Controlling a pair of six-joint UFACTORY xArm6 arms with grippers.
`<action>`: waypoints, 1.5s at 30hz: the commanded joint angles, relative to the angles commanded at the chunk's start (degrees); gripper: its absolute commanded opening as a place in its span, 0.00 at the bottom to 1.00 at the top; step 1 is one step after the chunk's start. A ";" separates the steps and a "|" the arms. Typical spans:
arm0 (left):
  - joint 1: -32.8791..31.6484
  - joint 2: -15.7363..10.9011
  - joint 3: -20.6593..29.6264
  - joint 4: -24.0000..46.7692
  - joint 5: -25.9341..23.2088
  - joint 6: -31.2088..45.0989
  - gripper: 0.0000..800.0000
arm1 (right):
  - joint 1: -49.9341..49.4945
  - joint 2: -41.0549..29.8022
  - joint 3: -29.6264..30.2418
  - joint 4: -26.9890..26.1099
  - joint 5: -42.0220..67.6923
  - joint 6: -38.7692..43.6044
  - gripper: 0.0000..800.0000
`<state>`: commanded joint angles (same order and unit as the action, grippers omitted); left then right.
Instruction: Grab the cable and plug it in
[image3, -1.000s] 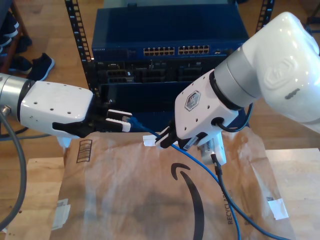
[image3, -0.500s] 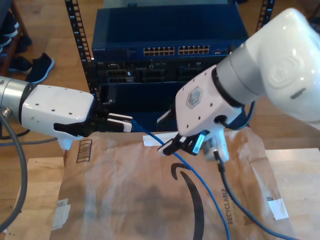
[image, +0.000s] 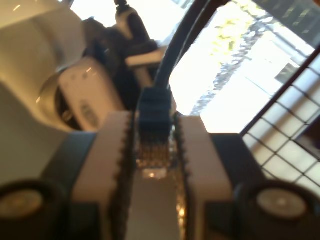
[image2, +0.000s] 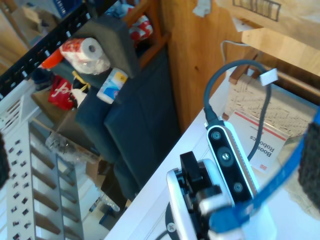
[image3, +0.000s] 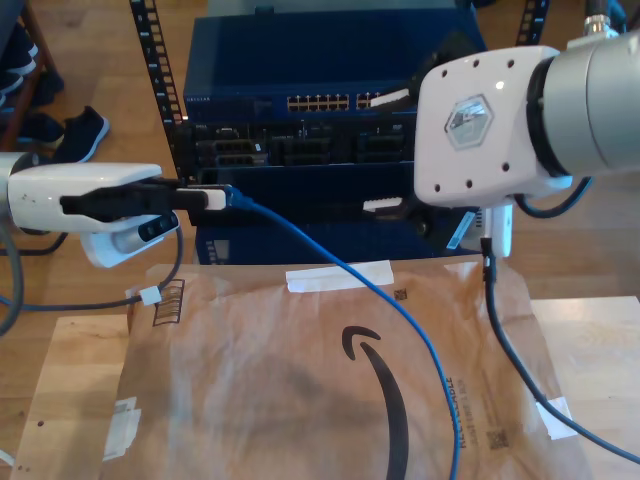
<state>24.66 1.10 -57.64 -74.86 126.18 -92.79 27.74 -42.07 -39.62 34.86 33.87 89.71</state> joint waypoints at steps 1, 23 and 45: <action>0.00 0.44 0.00 0.00 1.58 -0.97 0.00 | 1.49 -0.09 0.97 -0.09 -2.11 -0.18 0.99; 2.11 5.10 0.26 -2.29 3.78 -8.79 0.01 | 19.87 -0.09 7.30 -1.05 -23.12 -4.66 0.99; 2.64 4.31 0.53 -2.55 6.24 -7.03 0.03 | 23.65 6.24 6.42 -0.79 -34.20 -2.73 0.94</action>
<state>27.30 5.41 -57.11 -77.41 132.42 -99.82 51.38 -35.82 -33.20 34.07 -0.33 86.99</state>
